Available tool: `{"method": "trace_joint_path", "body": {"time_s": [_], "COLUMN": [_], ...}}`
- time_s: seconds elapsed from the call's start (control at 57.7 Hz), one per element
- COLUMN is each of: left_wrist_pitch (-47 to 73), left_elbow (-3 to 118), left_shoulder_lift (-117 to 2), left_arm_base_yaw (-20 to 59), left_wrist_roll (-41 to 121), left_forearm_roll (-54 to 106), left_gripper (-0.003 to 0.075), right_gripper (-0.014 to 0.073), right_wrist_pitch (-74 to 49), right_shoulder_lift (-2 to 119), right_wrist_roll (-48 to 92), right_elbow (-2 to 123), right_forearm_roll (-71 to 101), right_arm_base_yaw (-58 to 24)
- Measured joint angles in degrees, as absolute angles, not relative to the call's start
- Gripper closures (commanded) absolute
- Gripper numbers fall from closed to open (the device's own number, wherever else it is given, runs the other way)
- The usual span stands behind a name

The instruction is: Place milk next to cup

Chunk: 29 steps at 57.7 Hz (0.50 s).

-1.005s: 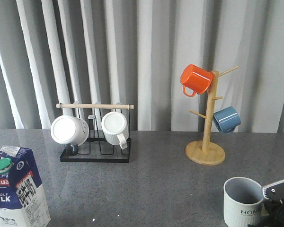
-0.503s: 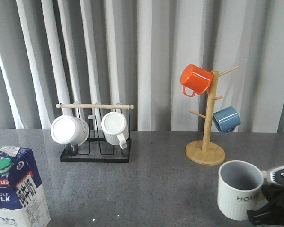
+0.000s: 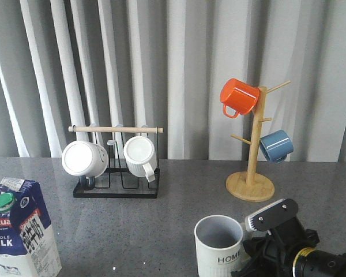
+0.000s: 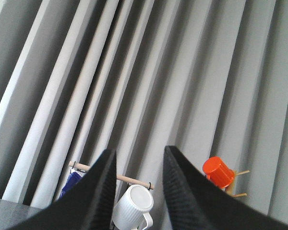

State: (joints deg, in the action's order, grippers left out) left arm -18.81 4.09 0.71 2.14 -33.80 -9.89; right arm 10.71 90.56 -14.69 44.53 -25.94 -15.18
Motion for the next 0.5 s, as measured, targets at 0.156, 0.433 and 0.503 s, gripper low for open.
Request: {"method": "trace_joint_path", "body": {"time_s": [0.156, 0.433, 0.503], "left_wrist_pitch": [-18.81, -18.81, -18.81], "left_elbow": [4.09, 4.09, 4.09], "left_shoulder_lift": [0.71, 0.71, 0.71], "left_arm_base_yaw": [2.14, 2.14, 2.14], "left_wrist_roll": [-33.80, -33.80, -33.80], "left_forearm_roll": [-9.89, -9.89, -9.89], "left_gripper": [0.0473, 0.0473, 0.0473], "right_gripper": [0.0594, 0.0519, 0.0492], "right_wrist_pitch": [10.77, 10.30, 9.60], "right_shoulder_lift": [92.02, 92.02, 92.02], "right_wrist_roll": [-15.23, -15.45, -15.45], "right_elbow": [44.58, 44.58, 44.58], "right_forearm_roll": [-25.94, -25.94, -25.94], "right_arm_base_yaw": [-15.31, -15.31, -15.31]}}
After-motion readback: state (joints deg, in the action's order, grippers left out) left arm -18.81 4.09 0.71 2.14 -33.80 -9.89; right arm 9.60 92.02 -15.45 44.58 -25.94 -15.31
